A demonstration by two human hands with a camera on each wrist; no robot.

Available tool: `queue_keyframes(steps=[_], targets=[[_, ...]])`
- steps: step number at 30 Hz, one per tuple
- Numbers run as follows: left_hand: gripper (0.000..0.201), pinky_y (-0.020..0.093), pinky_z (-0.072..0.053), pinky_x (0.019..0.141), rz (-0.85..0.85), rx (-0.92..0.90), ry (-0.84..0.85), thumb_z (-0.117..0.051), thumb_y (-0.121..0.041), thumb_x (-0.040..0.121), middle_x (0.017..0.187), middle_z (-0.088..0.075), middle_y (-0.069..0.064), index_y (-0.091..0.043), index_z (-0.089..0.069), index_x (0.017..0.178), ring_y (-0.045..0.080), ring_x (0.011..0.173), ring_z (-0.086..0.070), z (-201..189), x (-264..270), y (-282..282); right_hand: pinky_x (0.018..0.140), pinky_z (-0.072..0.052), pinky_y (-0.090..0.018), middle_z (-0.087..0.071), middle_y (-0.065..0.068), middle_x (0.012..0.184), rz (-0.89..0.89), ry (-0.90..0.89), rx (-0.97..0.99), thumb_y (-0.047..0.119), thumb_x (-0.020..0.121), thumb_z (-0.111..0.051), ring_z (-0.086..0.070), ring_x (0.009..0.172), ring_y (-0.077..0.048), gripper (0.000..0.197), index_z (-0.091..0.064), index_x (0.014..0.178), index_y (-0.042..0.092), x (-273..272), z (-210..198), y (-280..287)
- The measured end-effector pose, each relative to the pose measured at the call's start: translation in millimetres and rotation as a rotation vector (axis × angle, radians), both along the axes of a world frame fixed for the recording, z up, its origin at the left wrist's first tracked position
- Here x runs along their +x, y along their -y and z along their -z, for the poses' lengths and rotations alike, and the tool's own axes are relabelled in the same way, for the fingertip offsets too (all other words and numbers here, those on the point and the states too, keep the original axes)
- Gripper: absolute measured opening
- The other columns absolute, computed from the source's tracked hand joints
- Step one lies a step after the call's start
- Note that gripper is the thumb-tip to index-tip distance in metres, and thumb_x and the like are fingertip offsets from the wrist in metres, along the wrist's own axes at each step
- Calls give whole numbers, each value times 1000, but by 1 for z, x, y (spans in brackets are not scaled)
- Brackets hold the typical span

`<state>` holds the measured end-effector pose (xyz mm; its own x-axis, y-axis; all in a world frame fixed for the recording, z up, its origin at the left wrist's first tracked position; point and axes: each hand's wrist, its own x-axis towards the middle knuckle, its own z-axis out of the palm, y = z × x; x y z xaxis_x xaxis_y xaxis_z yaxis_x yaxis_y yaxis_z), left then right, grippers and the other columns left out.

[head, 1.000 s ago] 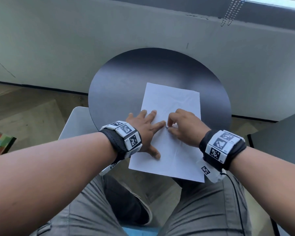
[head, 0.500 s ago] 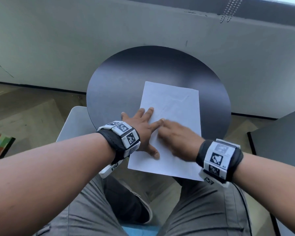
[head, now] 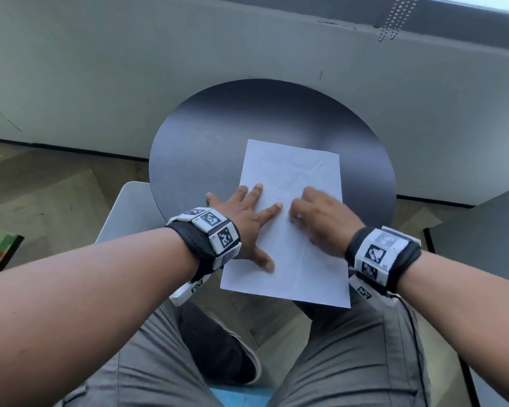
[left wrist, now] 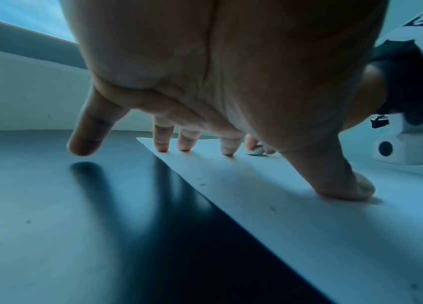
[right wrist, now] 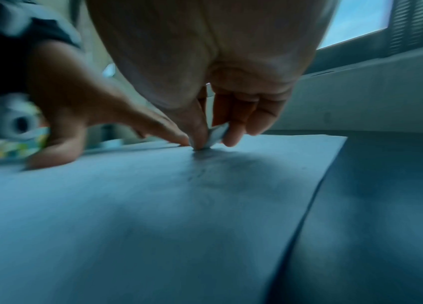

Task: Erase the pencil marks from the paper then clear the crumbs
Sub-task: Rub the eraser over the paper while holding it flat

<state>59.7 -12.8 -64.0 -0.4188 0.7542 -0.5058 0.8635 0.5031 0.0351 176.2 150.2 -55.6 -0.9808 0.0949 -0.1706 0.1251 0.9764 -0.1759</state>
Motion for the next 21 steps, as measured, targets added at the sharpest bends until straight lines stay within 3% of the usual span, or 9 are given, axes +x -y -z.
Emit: queue_keyframes(steps=[2,4,5,7,10,12,14,19,21], targets=[[127,76,-21,104,-6,-3,-1,-56,-96,55,164,21,-1,-51,12,151,28,152,11,0,0,0,71,-36,-34,-45,-9,106,64,-14,52,11,92,-50,-48,96,-31,14,-55,106,12,0,0,-1],[127,76,-20,104,-10,-4,3,-55,-97,54,164,22,-1,-50,13,151,28,152,12,1,0,1,68,-29,-32,-45,-9,101,-170,11,12,4,83,-58,-42,86,-26,18,-54,100,10,10,2,23],[127,76,-20,104,-10,-4,2,-54,-97,54,164,23,-1,-50,14,151,28,152,12,1,0,1,65,-28,-32,-45,-9,97,-300,39,-15,3,80,-62,-39,81,-24,19,-55,96,12,19,3,33],[128,76,-20,104,-10,-9,2,-54,-98,54,164,24,0,-50,15,150,29,152,12,1,1,1,62,-34,-34,-47,-7,91,-394,67,-9,5,81,-64,-42,76,-25,17,-57,94,14,26,5,29],[128,75,-21,105,-11,-6,10,-57,-95,55,164,22,0,-49,13,152,29,152,12,-1,1,0,71,-38,-33,-48,-3,99,-126,3,1,19,93,-56,-51,89,-27,9,-58,102,17,11,3,0],[127,74,-24,106,-12,-9,10,-58,-94,56,164,21,0,-49,13,152,29,152,12,-2,2,0,76,-43,-33,-54,-1,99,106,-29,-96,29,97,-51,-54,92,-25,14,-59,102,19,5,1,-7],[127,74,-25,105,-14,-12,12,-59,-94,56,164,22,1,-49,12,152,29,152,12,-2,2,0,76,-41,-28,-60,3,93,240,-28,-272,26,97,-50,-55,89,-20,16,-62,104,19,0,1,-3],[128,75,-24,105,-19,-2,23,-59,-95,55,164,20,-1,-49,10,152,29,152,11,-2,1,0,80,-39,-29,-59,1,103,388,-9,-341,28,91,-60,-53,98,-20,12,-61,101,22,-7,2,-2],[127,76,-23,106,-39,10,27,-58,-95,55,164,19,1,-48,10,152,30,152,11,-1,1,2,81,-40,-29,-58,1,104,370,1,-360,30,90,-64,-53,97,-18,14,-62,101,22,-4,2,1]])
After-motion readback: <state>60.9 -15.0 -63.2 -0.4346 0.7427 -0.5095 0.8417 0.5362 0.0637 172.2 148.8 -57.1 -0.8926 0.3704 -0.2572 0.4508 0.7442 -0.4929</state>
